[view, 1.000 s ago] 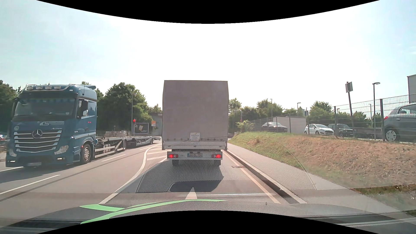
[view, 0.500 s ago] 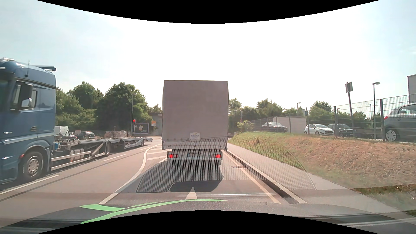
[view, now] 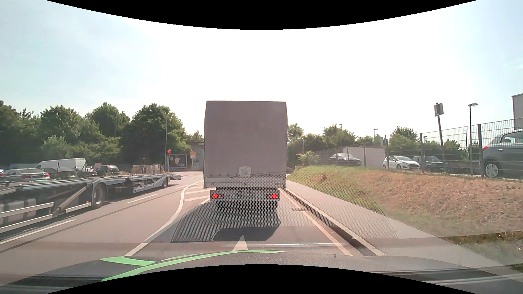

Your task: Follow the waypoints while adhering to traffic rules and regulations

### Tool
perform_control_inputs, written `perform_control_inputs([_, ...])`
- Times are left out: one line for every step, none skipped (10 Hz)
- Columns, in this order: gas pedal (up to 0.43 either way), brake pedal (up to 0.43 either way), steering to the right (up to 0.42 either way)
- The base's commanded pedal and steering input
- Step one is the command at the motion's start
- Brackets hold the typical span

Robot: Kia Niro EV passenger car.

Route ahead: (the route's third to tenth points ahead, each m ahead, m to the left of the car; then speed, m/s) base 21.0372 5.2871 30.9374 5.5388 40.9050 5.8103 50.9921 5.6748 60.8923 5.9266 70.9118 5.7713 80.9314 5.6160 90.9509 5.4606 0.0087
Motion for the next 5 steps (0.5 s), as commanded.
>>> perform_control_inputs([0.000,0.280,0.003])
perform_control_inputs([0.000,0.280,0.003])
perform_control_inputs([0.000,0.280,0.003])
perform_control_inputs([0.000,0.280,0.003])
perform_control_inputs([0.000,0.280,0.003])
